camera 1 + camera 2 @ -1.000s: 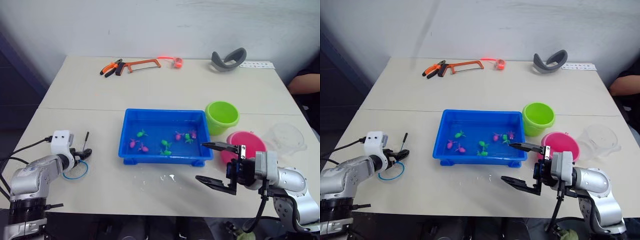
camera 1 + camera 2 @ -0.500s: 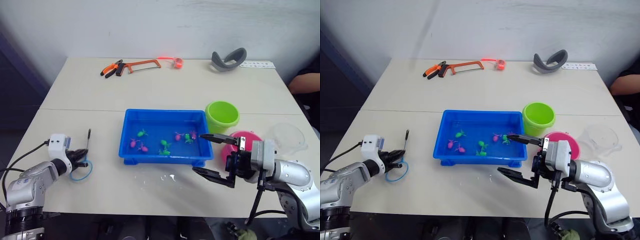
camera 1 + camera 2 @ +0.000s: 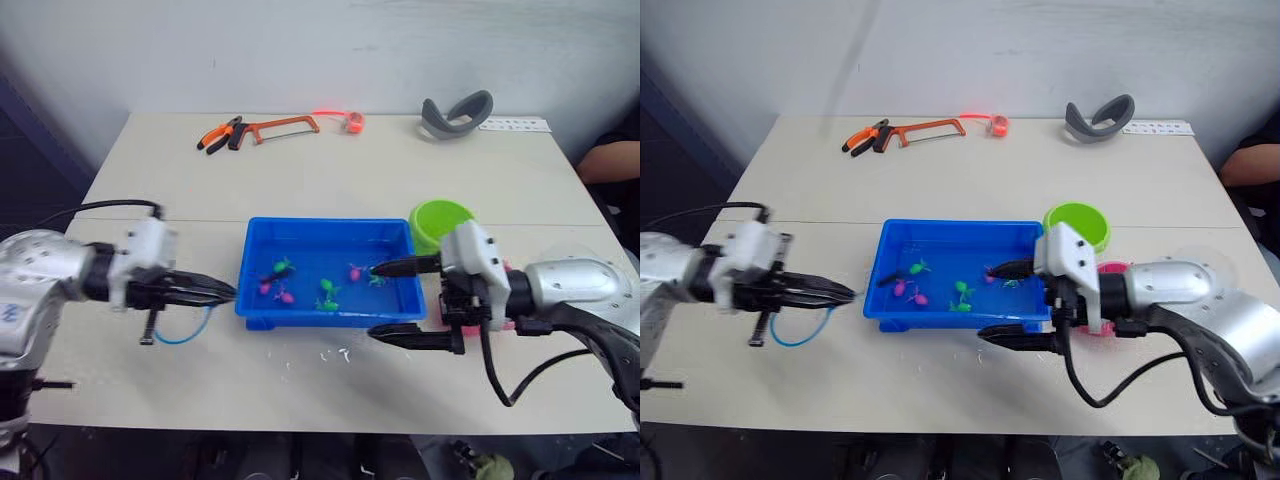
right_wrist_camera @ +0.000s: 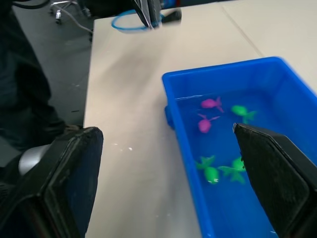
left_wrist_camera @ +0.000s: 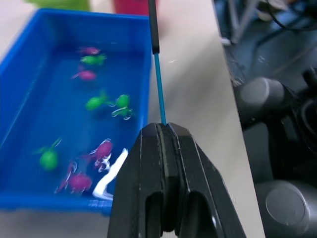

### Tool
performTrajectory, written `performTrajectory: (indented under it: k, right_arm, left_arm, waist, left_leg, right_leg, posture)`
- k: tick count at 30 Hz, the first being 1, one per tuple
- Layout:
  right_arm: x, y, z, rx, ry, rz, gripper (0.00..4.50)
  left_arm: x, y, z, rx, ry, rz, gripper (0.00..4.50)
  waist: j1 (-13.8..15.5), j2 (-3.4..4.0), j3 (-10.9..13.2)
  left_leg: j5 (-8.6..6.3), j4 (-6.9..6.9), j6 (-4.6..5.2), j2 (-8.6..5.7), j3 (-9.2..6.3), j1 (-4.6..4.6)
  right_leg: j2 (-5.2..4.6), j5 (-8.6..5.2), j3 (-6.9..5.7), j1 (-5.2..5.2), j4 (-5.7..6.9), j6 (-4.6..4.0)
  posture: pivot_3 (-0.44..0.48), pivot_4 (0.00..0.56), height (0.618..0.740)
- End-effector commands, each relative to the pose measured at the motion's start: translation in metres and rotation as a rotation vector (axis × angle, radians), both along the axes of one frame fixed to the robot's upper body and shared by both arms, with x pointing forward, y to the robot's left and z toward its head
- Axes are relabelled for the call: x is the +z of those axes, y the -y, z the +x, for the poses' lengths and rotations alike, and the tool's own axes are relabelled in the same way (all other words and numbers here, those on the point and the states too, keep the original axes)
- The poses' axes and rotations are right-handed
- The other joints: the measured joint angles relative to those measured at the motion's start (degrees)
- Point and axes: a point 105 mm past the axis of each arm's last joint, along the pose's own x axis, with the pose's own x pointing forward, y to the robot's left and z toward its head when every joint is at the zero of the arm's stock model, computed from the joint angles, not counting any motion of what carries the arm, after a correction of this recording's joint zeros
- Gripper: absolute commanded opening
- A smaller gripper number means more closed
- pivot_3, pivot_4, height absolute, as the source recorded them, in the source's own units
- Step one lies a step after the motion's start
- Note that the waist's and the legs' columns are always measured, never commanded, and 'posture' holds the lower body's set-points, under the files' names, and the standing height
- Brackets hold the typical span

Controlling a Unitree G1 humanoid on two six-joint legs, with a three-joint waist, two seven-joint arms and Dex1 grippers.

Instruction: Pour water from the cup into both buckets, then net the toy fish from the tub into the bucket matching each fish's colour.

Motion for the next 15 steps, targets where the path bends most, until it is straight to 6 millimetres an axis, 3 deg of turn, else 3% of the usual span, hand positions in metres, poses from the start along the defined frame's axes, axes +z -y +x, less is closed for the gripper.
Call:
performTrajectory:
  k: [1,7,15]
  right_arm:
    - [0.0,-0.008,0.001,0.005,0.009,-0.008,4.5]
    - [-0.008,-0.018,-0.001,0.004,-0.028,0.007,4.5]
    - [-0.021,-0.027,0.006,-0.055,-0.049,0.005,4.5]
  left_arm:
    - [0.002,0.026,0.004,-0.053,0.027,-0.002,0.04]
    - [-0.007,0.049,0.007,-0.12,0.066,0.055,0.04]
    - [-0.012,0.057,-0.002,-0.106,0.058,0.064,0.04]
  waist:
    - [0.01,-0.05,0.03]
    - [-0.04,-0.21,0.12]
    - [0.16,-0.27,0.18]
  left_leg:
    - [0.01,0.03,0.02,-0.01,0.0,-0.12]
    - [0.03,0.11,0.07,-0.03,0.06,-0.19]
    - [0.03,0.68,0.08,0.02,-0.13,-0.29]
  right_leg:
    - [0.02,0.01,-0.04,-0.08,0.0,0.02]
    - [0.23,0.0,-0.41,-0.12,0.06,0.09]
    - [0.06,0.01,-0.27,-0.02,0.27,0.12]
  posture:
    - [0.0,0.15,0.74]
    - [0.0,0.15,0.74]
    - [0.0,0.15,0.74]
